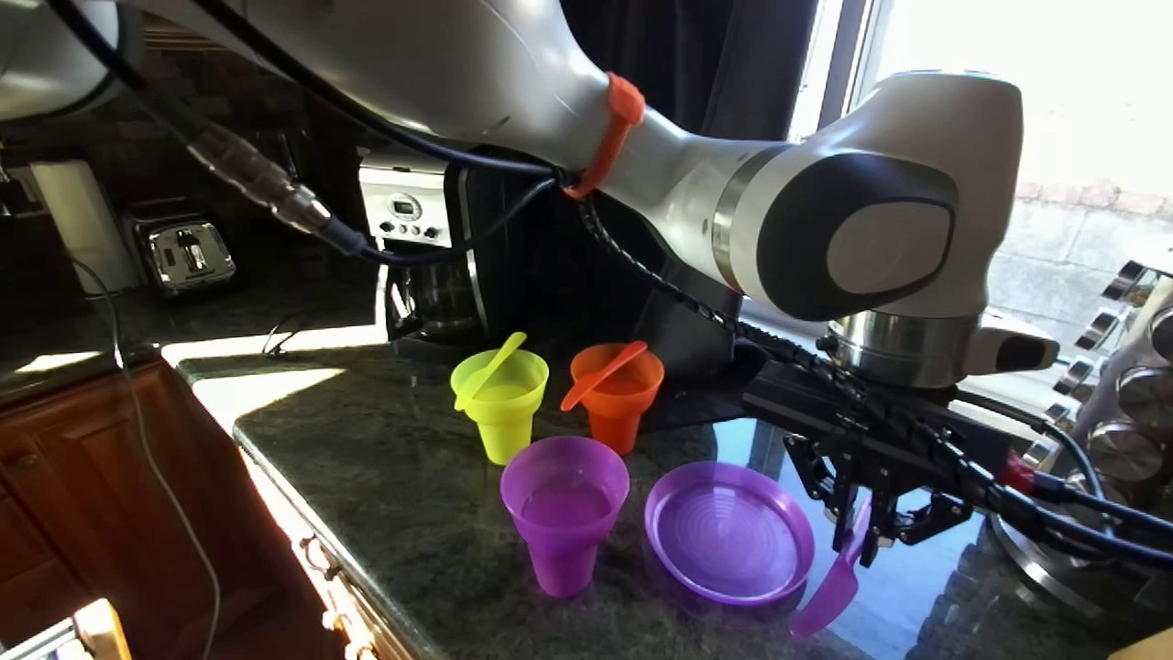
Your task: Remove the purple knife from the purple bowl then remove the bowl from the top of the cup and place them on the right side of the counter, move the purple cup backwards.
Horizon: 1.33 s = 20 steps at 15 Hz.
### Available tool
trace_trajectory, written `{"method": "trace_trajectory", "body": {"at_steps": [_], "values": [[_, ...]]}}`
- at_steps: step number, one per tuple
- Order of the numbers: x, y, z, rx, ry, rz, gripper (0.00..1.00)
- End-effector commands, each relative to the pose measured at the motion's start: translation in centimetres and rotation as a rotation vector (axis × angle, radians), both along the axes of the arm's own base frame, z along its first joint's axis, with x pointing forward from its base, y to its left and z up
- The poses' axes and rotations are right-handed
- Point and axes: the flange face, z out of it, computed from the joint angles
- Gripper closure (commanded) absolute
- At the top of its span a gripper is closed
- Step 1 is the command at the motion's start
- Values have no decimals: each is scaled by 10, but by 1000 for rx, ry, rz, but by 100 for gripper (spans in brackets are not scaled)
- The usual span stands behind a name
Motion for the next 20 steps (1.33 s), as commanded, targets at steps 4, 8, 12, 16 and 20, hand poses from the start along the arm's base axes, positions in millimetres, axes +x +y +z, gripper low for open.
{"method": "trace_trajectory", "body": {"at_steps": [4, 8, 12, 16, 20], "values": [[21, -17, -33, 28, 4, 126, 95], [32, -23, -50, 38, 11, 182, 95], [43, -25, -67, 56, -4, 186, 95], [56, -25, -80, 82, -18, 173, 95], [67, -26, -92, 74, -26, 150, 95]]}}
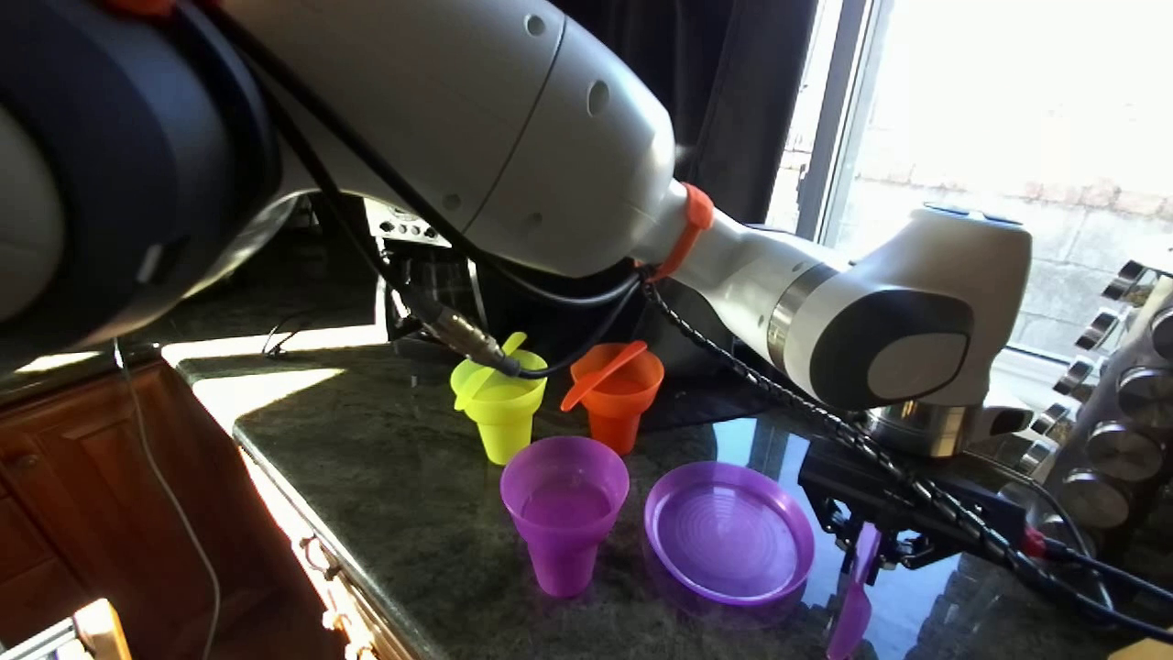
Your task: Remove the purple knife from the purple bowl then remove the bowl from the top of the cup and place them on the right side of the counter, move the purple cup backwards.
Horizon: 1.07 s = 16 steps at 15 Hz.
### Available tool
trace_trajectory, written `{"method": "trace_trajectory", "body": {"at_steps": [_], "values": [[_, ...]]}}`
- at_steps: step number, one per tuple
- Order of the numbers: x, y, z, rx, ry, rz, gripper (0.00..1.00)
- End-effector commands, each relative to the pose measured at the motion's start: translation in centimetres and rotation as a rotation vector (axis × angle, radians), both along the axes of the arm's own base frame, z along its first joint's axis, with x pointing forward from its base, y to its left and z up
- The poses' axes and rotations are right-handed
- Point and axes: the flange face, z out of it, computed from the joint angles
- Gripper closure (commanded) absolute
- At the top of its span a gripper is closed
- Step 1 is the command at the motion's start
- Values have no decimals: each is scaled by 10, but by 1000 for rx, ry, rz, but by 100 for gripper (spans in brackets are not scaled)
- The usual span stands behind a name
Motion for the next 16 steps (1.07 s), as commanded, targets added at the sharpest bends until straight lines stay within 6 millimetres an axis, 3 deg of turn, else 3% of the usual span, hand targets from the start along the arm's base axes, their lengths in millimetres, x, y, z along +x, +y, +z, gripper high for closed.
{"method": "trace_trajectory", "body": {"at_steps": [1, 5, 6, 7, 11, 14, 16], "values": [[13, -8, -14, 17, -24, -14, 95], [20, -6, -23, 28, -27, -13, 95], [21, -7, -24, 29, -27, -15, 57], [21, -7, -25, 31, -29, -16, 56], [19, -11, -13, 36, -54, -32, 27], [10, -10, 9, 55, -69, -72, 5], [-2, -7, 26, 90, -29, -105, 0]]}}
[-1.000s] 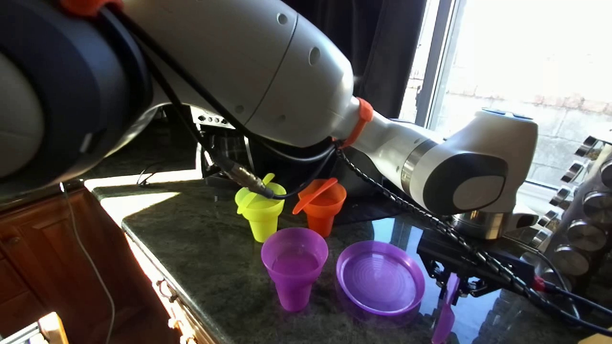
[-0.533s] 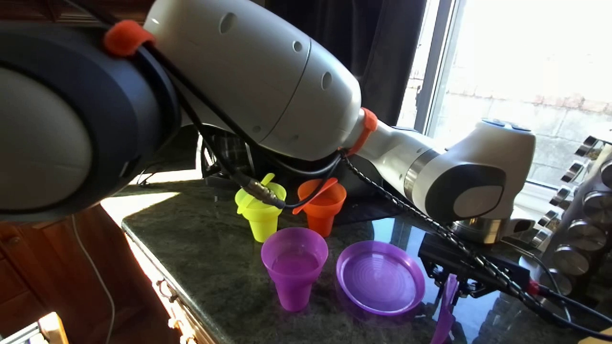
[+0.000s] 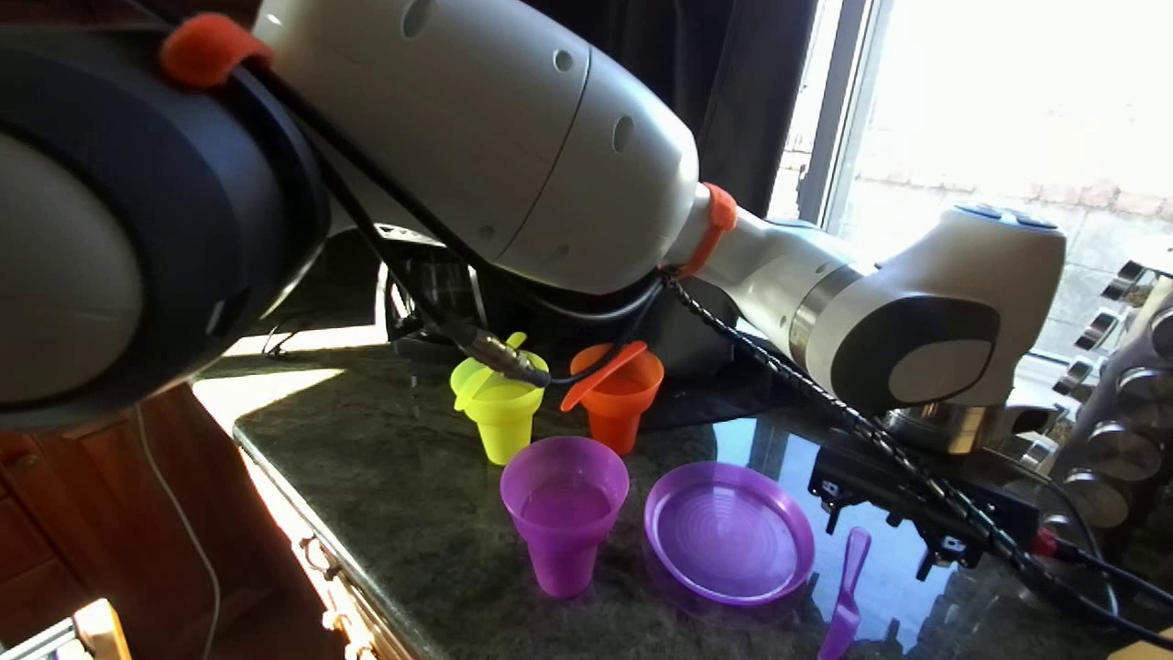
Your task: Remove the purple knife from the purple bowl then remove the bowl from the top of the cup and place them on the right side of the counter, move the purple cup backwards.
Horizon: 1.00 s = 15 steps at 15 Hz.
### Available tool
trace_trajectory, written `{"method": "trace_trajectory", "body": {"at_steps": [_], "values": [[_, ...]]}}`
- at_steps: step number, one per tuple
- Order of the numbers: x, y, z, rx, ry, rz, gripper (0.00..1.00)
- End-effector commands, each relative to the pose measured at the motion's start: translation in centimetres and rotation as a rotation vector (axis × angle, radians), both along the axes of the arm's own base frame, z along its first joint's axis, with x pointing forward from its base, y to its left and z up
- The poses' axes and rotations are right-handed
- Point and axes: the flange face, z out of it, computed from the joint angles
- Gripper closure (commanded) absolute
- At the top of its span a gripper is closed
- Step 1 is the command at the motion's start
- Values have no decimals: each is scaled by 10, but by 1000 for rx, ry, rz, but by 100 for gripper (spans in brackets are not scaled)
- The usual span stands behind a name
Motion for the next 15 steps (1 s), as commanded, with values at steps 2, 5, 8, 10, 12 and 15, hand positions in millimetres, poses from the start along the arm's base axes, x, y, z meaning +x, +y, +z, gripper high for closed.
{"method": "trace_trajectory", "body": {"at_steps": [2, 5, 8, 10, 12, 15], "values": [[-33, 11, 43, 95, 105, -64, 0], [-56, 27, 66, 119, 222, -94, 0], [-76, 49, 78, 108, 331, -143, 0], [-88, 66, 79, 97, 417, -176, 0], [-100, 86, 78, 103, 500, -174, 0], [-113, 111, 78, 110, 565, -159, 0]]}}
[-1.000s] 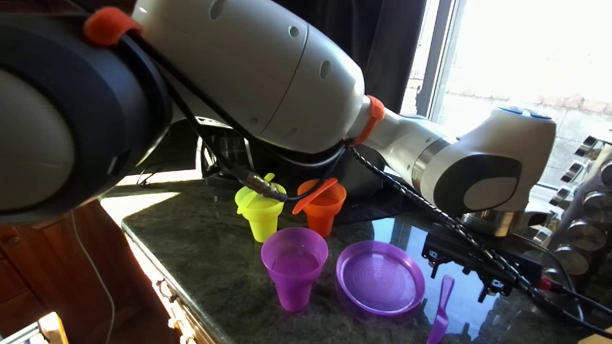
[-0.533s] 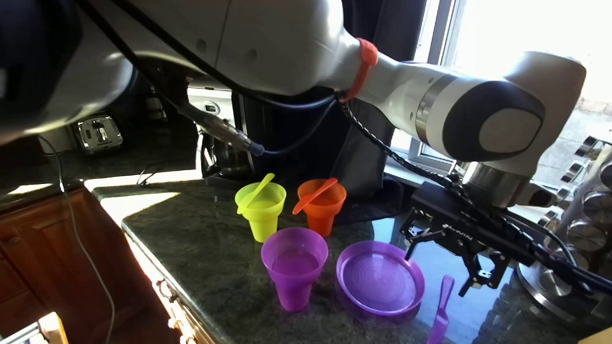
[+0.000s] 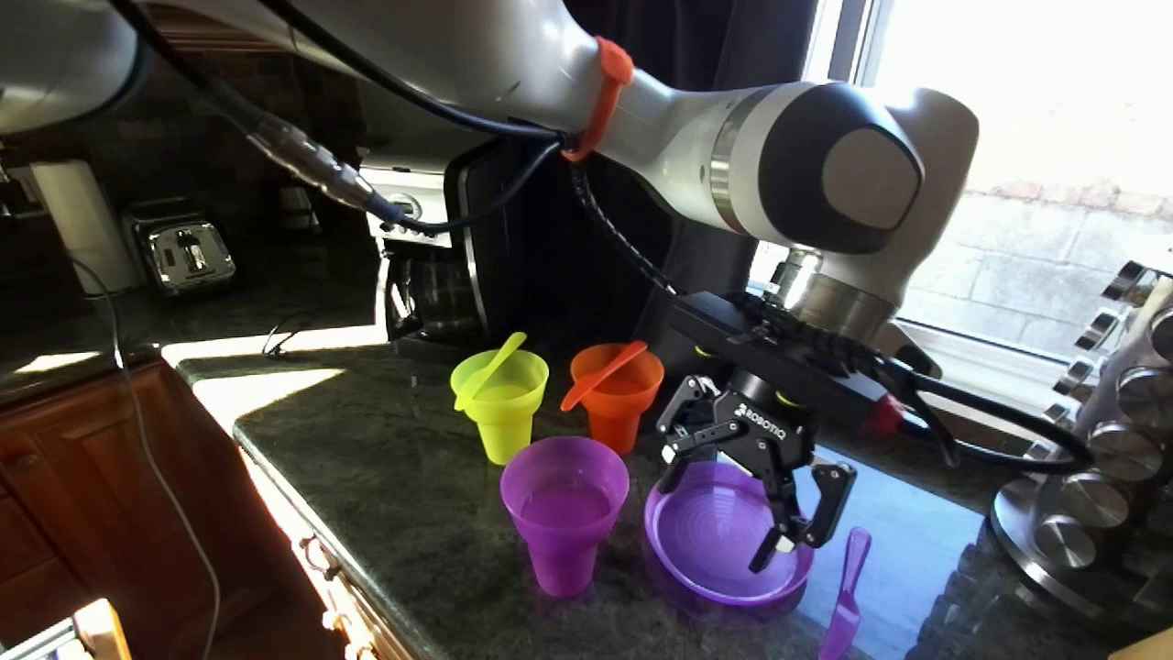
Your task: Remove the purple knife from the purple bowl then remove the bowl from the top of the cup and place them on the right side of the counter, move the purple cup backwards.
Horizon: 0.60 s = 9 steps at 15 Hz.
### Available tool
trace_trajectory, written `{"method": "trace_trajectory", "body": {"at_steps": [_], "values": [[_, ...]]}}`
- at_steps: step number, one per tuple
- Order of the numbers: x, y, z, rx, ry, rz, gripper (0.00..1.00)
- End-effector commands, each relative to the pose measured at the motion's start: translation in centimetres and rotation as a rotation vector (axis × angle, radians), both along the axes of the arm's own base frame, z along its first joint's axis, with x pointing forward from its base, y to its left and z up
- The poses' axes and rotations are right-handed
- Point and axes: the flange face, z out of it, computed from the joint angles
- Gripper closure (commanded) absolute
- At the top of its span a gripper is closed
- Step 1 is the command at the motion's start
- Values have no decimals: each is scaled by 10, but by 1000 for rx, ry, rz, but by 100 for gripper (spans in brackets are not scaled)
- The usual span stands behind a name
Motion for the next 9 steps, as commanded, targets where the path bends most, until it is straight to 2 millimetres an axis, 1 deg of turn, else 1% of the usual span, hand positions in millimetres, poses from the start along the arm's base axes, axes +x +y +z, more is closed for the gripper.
{"method": "trace_trajectory", "body": {"at_steps": [1, 4, 7, 9], "values": [[-27, 29, 4, 8, 61, 20, 0], [-39, 40, 8, 59, 12, 105, 0], [-50, 42, 14, 94, -60, 197, 0], [-56, 44, 13, 92, -106, 260, 0]]}}
